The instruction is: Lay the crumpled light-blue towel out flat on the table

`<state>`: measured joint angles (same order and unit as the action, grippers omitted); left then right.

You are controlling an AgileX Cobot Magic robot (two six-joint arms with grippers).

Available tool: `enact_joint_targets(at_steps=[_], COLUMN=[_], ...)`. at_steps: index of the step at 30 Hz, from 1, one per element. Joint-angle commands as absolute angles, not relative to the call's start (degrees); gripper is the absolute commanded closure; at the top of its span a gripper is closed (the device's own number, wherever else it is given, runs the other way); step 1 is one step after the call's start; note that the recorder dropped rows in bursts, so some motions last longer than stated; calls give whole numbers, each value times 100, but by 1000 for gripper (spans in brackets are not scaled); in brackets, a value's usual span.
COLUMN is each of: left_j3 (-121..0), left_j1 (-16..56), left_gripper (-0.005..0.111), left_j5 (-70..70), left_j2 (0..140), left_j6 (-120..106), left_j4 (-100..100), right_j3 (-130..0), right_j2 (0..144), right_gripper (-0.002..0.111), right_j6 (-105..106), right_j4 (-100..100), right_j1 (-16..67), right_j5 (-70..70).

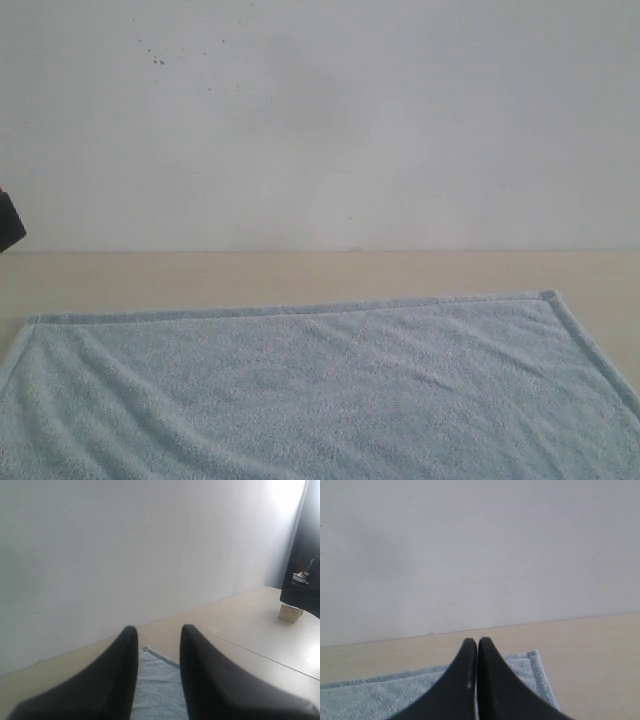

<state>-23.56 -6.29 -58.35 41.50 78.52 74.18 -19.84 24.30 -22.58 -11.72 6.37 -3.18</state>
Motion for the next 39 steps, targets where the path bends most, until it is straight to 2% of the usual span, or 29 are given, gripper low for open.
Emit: enact_joint_targets(at_steps=[1,8,19,31,39], left_j3=[-2313,-2311,-2173,-1150,-565], left_j1=[-592,-389,468,518,518], left_gripper=[78,78,78,78,78], left_j5=[-5849,-5856,-5860,-5885,-5875], left_j2=[3994,3460,2426,1183,1009], left_j6=[7902,7902,7902,7902,7902], left_j4=[7438,7441,7441,7441,7456], right_j3=[-1800,-1108,-62,0,0], right_j2=[1999,1219,327,38,0], right_gripper=[108,108,108,108,108], right_j6=[-2237,-2237,-2237,-2237,-2237], right_j4=[-1208,-1208,-1058,-1058,-1058], right_j1=[623,623,623,623,623], right_j5=[-289,-280,-280,-287,-289])
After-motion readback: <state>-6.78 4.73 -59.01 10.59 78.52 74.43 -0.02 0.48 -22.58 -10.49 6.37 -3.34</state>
